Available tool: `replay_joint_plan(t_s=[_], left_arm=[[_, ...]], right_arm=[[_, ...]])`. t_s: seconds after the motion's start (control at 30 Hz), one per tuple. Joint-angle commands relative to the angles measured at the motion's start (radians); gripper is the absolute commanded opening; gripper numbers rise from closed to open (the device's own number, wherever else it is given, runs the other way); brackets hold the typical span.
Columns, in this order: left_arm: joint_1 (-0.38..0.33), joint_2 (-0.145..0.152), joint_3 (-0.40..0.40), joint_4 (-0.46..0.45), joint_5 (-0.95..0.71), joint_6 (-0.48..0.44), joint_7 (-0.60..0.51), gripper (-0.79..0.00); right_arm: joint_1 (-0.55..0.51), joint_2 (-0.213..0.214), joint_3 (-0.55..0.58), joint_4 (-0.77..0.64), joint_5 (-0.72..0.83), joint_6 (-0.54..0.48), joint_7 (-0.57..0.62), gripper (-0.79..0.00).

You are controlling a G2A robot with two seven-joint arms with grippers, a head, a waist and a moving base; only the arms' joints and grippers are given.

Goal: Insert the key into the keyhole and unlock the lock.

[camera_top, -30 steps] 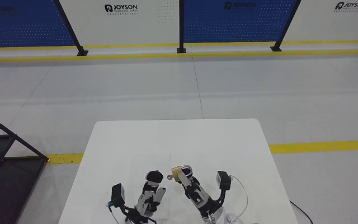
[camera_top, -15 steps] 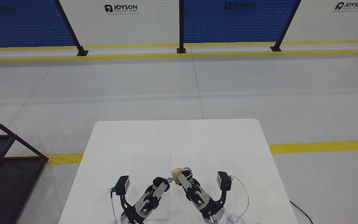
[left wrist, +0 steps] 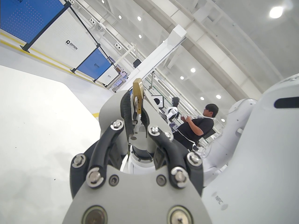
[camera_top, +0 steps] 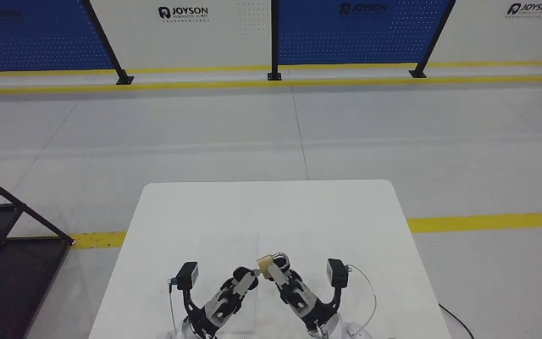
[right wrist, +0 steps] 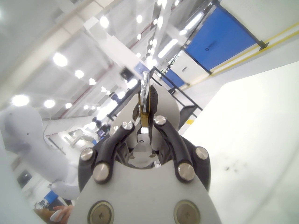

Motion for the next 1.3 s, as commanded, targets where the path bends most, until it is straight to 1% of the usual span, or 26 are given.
replay_joint_plan(t_s=[0.0,0.1,0.17,0.2,0.33,0.53,0.73,0.93,1.07,1.13,1.2,1.27], left_arm=[[0.000,0.000,0.000,-0.001,0.000,-0.001,0.000,-0.702],[0.002,-0.001,-0.002,-0.003,0.008,0.008,-0.001,-0.711],[0.003,-0.001,-0.004,-0.005,0.016,0.015,0.002,-0.776],[0.004,-0.002,-0.005,-0.006,0.021,0.018,0.005,-0.785],[0.006,-0.005,-0.012,-0.012,0.062,0.040,0.036,-0.785],[0.008,-0.017,-0.016,-0.014,0.214,0.090,0.143,-0.785],[0.006,-0.030,-0.004,-0.006,0.396,0.147,0.279,-0.785],[0.000,-0.040,0.013,0.008,0.619,0.262,0.443,-0.785],[-0.010,-0.046,0.033,0.033,0.769,0.370,0.558,-0.785],[-0.018,-0.048,0.048,0.050,0.823,0.407,0.612,-0.785],[-0.029,-0.051,0.057,0.067,0.884,0.466,0.665,-0.785],[-0.040,-0.053,0.073,0.082,0.922,0.494,0.714,-0.785]], right_arm=[[0.002,0.000,-0.002,0.000,-0.001,0.006,0.001,-0.785],[0.004,0.000,-0.005,0.000,-0.004,0.013,0.005,-0.785],[0.004,0.000,-0.007,0.001,-0.007,0.018,0.006,-0.785],[0.004,0.000,-0.007,0.002,-0.010,0.021,0.006,-0.785],[0.002,0.000,-0.010,0.000,-0.022,0.028,0.004,-0.785],[0.000,0.001,-0.013,0.000,-0.036,0.036,-0.002,-0.785],[-0.002,0.002,-0.016,0.000,-0.043,0.035,-0.013,-0.785],[-0.004,0.003,-0.018,0.001,-0.047,0.034,-0.021,-0.785],[-0.003,0.003,-0.019,0.002,-0.048,0.035,-0.023,-0.785],[-0.003,0.004,-0.020,0.002,-0.048,0.035,-0.024,-0.785],[-0.003,0.004,-0.021,0.003,-0.048,0.035,-0.025,-0.785],[-0.003,0.004,-0.021,0.003,-0.048,0.036,-0.025,-0.785]])
